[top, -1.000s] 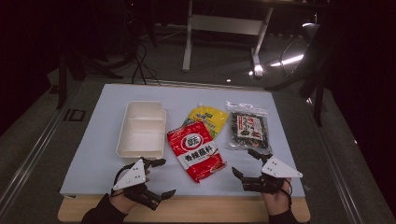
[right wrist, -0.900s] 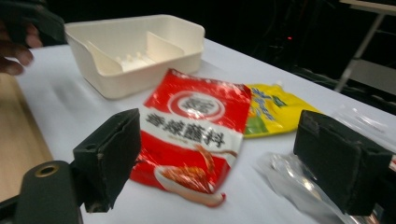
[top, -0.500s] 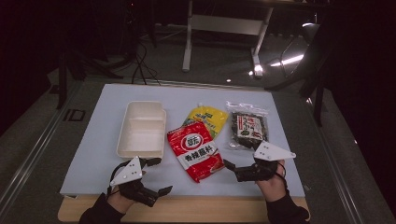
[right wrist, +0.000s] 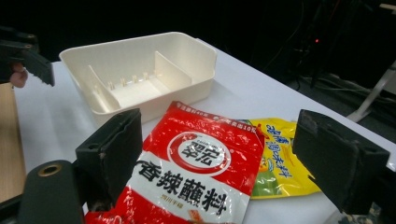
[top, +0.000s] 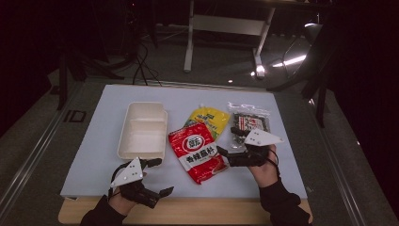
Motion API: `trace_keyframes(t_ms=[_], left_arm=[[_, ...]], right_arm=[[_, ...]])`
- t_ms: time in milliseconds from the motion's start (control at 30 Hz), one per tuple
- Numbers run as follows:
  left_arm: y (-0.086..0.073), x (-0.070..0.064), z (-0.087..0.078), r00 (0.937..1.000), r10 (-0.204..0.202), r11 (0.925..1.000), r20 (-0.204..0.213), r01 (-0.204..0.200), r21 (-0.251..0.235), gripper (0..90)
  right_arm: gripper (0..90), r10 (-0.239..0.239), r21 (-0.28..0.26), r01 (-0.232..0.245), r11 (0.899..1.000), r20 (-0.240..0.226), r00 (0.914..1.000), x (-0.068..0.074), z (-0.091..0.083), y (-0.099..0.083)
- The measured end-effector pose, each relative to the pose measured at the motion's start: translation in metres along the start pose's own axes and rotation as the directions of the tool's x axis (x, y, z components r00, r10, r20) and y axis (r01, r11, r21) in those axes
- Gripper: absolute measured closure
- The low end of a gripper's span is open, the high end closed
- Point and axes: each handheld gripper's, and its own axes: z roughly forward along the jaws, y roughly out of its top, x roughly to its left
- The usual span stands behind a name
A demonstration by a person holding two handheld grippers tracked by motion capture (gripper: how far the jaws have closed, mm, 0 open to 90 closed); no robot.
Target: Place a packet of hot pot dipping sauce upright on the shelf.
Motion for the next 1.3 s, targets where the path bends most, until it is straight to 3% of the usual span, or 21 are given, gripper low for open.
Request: trace_keyframes(t_ms=[167,233,333,467,667,867,1300], left_arm=[[0.000,0.000,0.000,1.0000,0.001,1.0000,0.004,-0.001,0.002,2.9],[0.000,0.000,0.000,1.0000,0.001,1.0000,0.006,-0.001,-0.002,2.9],[0.000,0.000,0.000,1.0000,-0.002,1.0000,0.006,0.002,-0.002,2.9],[-0.001,-0.001,0.001,0.9999,-0.002,1.0000,0.010,0.001,0.007,2.9],[-0.002,-0.001,0.003,1.0000,0.006,0.9999,0.004,-0.006,0.011,2.9],[-0.003,-0.001,0.004,0.9999,0.000,0.9998,0.012,-0.001,0.018,2.9],[-0.006,-0.001,0.007,0.9994,-0.009,0.9998,0.033,0.008,0.018,2.9]], right_arm=[[15.0,-0.010,0.000,0.010,1.000,-0.008,0.9999,-0.010,0.013,0.006],[14.4,-0.009,-0.006,0.008,1.000,-0.034,0.9994,-0.015,0.018,0.008],[14.1,-0.007,0.022,0.008,1.000,-0.027,0.9996,-0.021,0.027,0.012],[11.8,0.077,0.070,-0.073,0.995,-0.056,0.9955,-0.034,0.039,0.014],[9.8,0.094,0.078,-0.088,0.993,-0.078,0.9925,-0.045,0.054,0.016],[13.9,0.090,0.123,-0.077,0.989,-0.103,0.9906,-0.054,0.075,0.020],[26.2,0.088,0.191,-0.066,0.979,-0.110,0.9900,-0.065,0.107,0.019]])
